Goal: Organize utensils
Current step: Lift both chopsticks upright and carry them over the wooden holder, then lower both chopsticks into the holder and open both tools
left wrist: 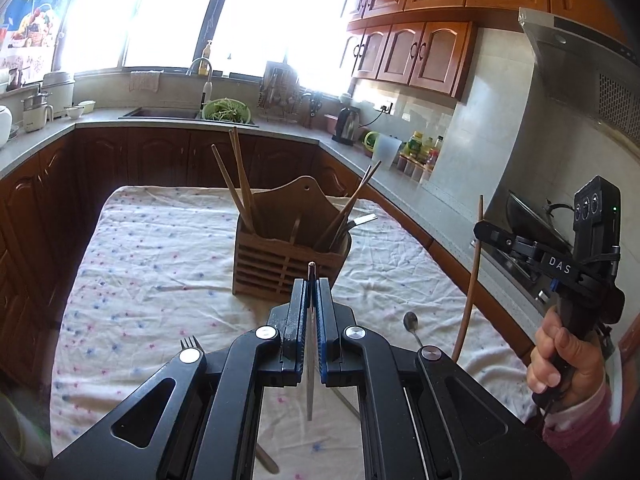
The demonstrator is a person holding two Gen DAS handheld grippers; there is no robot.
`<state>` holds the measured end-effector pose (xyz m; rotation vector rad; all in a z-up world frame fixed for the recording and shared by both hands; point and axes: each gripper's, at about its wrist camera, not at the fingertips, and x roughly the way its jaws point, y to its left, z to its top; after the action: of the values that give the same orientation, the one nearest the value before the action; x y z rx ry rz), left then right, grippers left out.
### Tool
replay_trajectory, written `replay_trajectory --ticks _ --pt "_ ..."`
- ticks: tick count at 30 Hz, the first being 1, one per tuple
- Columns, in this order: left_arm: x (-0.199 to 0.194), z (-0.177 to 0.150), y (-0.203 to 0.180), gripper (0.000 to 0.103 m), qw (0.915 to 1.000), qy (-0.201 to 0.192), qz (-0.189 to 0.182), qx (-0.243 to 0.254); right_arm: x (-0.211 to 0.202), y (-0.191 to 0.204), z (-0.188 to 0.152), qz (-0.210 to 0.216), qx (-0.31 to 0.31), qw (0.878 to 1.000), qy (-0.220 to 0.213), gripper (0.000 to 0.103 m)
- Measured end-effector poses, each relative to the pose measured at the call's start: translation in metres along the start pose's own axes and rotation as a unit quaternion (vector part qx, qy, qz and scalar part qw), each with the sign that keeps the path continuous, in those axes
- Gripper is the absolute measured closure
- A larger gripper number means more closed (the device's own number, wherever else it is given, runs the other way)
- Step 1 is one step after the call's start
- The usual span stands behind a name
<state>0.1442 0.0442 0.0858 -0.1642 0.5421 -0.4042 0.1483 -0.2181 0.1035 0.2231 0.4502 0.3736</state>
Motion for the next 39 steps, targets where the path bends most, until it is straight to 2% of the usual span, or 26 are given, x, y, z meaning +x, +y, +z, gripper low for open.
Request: replay_trajectory --ticks 18,23,29,34,39 --pt "0.005 0.045 0.017 0.099 0.9987 -0.050 0.012 -0.010 0.036 0.004 0.029 0.018 0.019 0.999 -0.041 0.097" --pt "0.008 0.075 0.019 0.099 0.9968 -0.078 0.016 -0.003 0.049 0.009 0.049 0.017 0.022 0.996 -0.079 0.097" --pt "0.017 0.119 0.022 0.099 0.9927 -0.118 0.024 0.006 0.061 0.011 0.075 0.010 0.023 0.988 -0.152 0.097" --pt "0.037 0.146 0.028 0.099 0.9908 -0.130 0.034 0.009 0.083 0.010 0.094 -0.004 0.010 0.985 -0.173 0.097" --pt "0.063 0.152 0.035 0.099 0.9896 -0.135 0.050 0.005 0.109 0.008 0.098 -0.013 -0.001 0.983 -0.182 0.097"
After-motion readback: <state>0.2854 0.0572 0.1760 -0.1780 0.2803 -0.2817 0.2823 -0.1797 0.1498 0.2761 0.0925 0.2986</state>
